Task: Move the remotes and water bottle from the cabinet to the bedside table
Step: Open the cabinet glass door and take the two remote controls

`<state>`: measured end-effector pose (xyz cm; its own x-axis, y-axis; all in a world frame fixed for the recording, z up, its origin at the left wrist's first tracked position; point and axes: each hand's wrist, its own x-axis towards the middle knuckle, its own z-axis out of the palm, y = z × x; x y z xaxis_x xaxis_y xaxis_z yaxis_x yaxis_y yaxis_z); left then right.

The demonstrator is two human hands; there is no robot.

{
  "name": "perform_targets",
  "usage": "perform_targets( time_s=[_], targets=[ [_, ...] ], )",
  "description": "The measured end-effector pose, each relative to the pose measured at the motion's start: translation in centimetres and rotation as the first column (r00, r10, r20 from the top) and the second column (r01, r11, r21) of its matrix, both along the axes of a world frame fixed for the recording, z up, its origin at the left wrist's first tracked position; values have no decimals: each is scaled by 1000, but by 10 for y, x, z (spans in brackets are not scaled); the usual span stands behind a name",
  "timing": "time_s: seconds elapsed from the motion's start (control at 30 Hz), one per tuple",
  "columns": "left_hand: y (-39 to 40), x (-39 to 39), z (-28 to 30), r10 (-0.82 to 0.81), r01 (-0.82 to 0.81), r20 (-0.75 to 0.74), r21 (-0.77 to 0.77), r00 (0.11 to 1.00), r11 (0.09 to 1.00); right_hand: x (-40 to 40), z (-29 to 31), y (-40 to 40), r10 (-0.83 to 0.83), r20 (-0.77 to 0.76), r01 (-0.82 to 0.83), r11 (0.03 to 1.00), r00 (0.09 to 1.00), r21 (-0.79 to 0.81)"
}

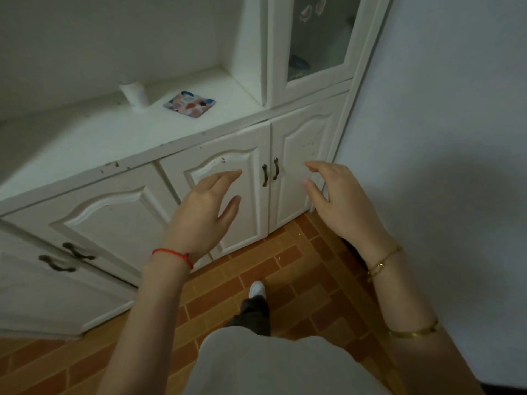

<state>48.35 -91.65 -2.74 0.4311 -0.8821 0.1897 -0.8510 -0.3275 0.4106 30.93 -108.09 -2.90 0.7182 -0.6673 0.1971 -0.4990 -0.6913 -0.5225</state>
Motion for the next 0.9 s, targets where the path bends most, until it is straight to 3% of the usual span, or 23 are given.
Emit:
perform_targets(
  time_s=[0.3, 0.6, 0.77, 0.9],
  targets=[
    [-95, 110, 22, -57, 59, 48, -57, 997, 997, 105, 29, -82, -60, 63, 58, 998, 996, 33],
    [-149, 151, 24, -34, 37, 46, -73, 998, 997, 147, 31, -126, -57, 44, 53, 996, 997, 72],
    [-180, 157, 37, -20, 28, 55, -158, 998, 987, 160, 50, -155, -40, 94, 40, 999, 995, -6],
    [-215, 163, 66, -13, 32, 76, -255, 997, 966, 173, 82, -186, -4, 236, 44, 986, 972, -162]
  ],
)
